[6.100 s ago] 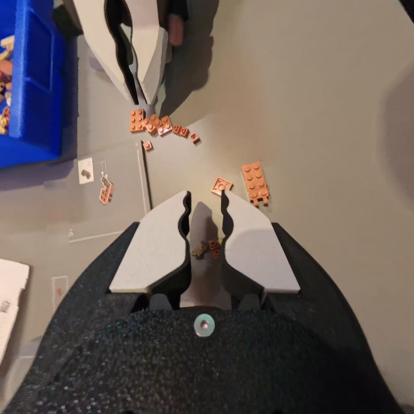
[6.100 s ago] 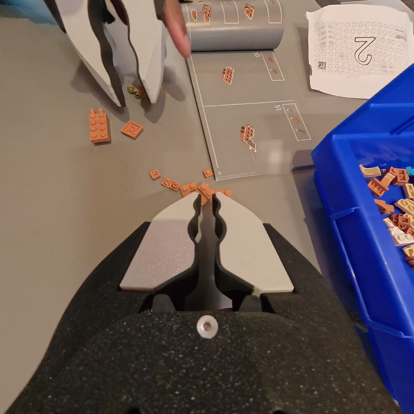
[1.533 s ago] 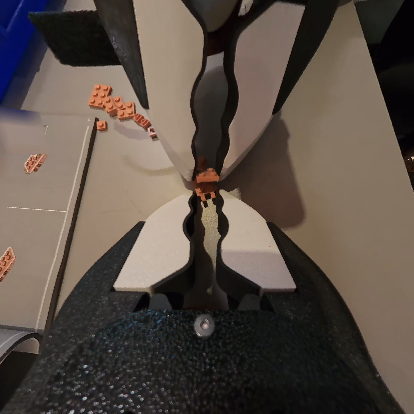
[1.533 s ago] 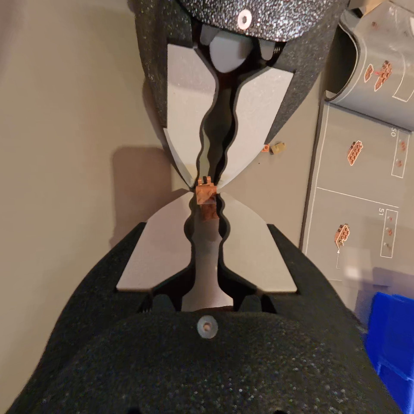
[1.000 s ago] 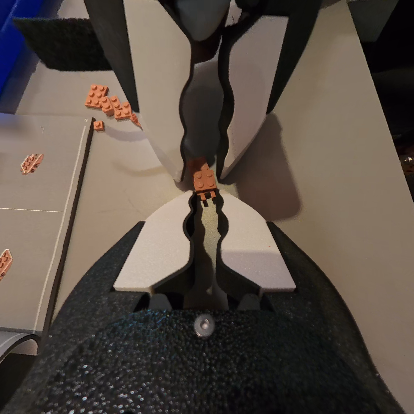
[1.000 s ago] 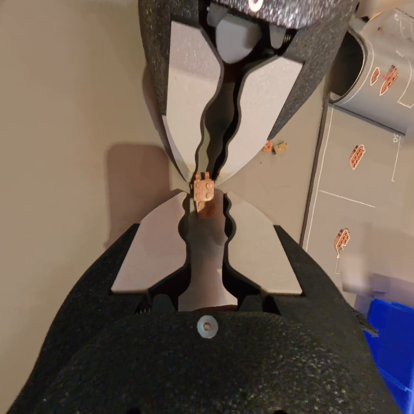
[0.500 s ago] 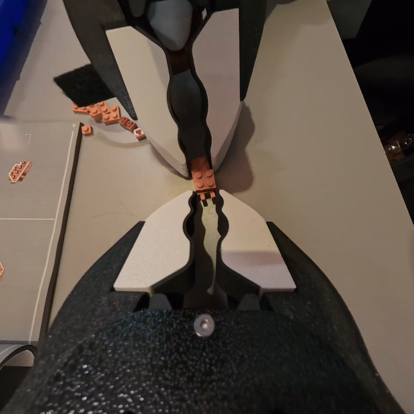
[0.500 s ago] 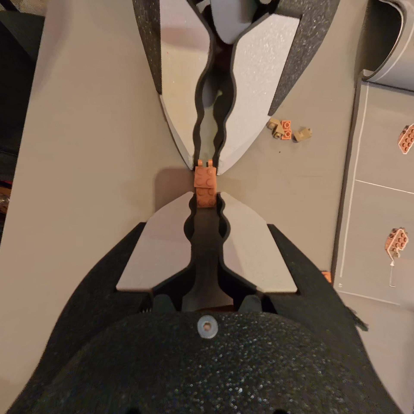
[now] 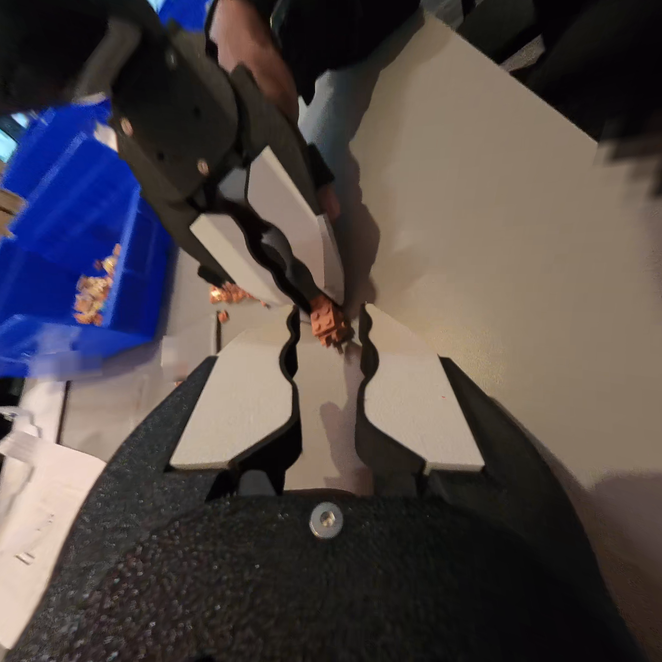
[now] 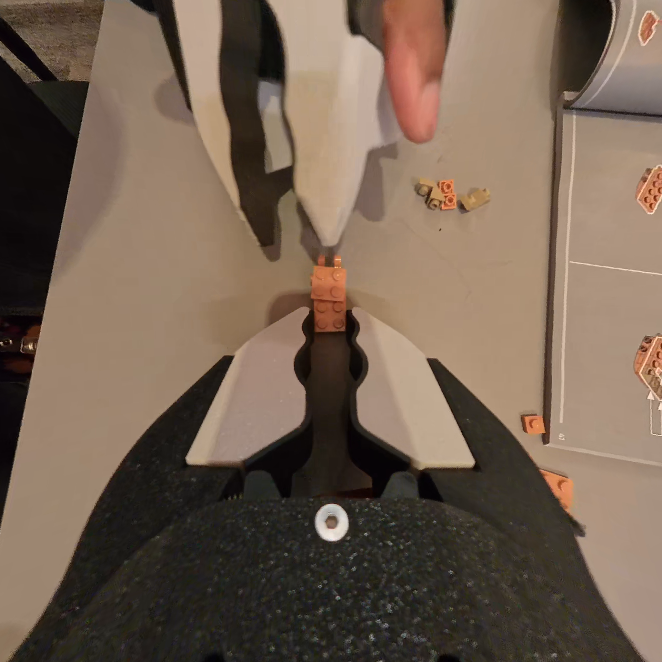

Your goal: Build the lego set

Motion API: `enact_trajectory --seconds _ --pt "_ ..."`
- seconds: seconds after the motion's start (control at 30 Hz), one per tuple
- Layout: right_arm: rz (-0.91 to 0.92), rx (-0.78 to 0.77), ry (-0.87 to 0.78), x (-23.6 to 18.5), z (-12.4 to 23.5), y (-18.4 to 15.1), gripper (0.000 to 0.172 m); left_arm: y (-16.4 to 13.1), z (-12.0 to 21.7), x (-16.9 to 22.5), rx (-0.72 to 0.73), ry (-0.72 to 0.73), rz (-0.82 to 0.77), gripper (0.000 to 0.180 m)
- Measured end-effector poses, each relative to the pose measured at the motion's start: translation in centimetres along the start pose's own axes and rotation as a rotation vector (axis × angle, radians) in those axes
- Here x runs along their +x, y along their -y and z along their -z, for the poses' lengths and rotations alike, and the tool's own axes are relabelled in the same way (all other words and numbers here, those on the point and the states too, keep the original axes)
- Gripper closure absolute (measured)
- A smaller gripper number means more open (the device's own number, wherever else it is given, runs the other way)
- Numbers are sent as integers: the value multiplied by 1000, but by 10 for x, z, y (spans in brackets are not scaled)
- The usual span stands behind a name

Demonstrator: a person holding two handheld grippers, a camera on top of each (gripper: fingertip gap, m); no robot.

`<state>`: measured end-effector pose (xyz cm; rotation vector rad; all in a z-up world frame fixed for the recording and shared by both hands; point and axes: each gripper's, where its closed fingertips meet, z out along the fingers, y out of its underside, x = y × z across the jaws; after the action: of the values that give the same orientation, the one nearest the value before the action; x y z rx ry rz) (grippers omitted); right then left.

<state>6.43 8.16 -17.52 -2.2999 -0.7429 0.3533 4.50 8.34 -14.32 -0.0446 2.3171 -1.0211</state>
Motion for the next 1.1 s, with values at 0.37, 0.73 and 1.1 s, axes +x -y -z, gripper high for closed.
enact_trajectory --seconds 0.37,0.73,1.1 --pt "10 11 -44 1 5 7 155 -11 -16 4 -110 -16 33 152" --pt "3 30 -54 3 6 9 155 -12 -15 -1 -105 -1 70 152" --pt "-5 44 -61 5 8 9 155 -10 -10 -2 -93 17 27 153"
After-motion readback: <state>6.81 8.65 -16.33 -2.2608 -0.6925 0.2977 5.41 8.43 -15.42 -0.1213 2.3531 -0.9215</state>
